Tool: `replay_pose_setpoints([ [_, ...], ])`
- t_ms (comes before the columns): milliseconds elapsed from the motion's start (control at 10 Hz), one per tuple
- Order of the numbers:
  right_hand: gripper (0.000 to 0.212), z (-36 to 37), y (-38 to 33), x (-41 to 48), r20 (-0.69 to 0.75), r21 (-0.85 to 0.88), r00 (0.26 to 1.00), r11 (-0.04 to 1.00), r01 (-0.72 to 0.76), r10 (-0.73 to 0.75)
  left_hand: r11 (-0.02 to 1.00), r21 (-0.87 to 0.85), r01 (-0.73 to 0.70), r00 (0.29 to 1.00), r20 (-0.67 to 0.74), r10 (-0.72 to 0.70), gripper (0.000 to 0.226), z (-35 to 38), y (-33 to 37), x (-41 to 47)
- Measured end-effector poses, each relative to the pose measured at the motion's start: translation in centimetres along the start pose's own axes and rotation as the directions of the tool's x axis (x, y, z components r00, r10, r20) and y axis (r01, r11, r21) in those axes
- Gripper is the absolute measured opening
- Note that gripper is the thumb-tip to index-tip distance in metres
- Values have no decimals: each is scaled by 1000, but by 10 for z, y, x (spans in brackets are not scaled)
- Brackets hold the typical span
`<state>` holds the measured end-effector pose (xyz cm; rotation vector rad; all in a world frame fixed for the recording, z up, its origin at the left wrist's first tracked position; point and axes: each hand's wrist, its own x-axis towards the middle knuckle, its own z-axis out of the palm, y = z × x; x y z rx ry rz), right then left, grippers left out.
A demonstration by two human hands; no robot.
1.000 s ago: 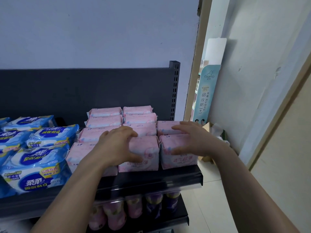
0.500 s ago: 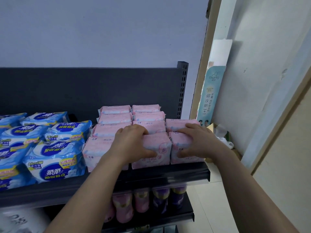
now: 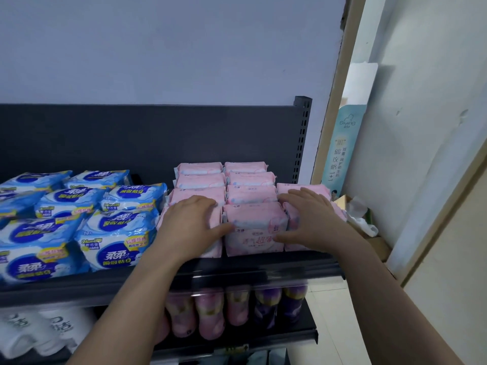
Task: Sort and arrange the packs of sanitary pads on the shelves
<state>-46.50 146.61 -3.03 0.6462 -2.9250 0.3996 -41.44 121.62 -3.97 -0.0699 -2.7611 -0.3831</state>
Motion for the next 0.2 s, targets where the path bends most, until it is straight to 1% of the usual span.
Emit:
replay_pose_setpoints([
  [100, 80, 4, -11, -1, -28, 22, 999, 999, 29, -29, 1000, 20, -11, 1000, 15, 11, 79, -2, -8, -9],
  [200, 77, 7, -21, -5, -6, -1, 1000, 1000, 30, -30, 999, -28, -24, 1000, 18, 24, 71, 1, -14, -17],
])
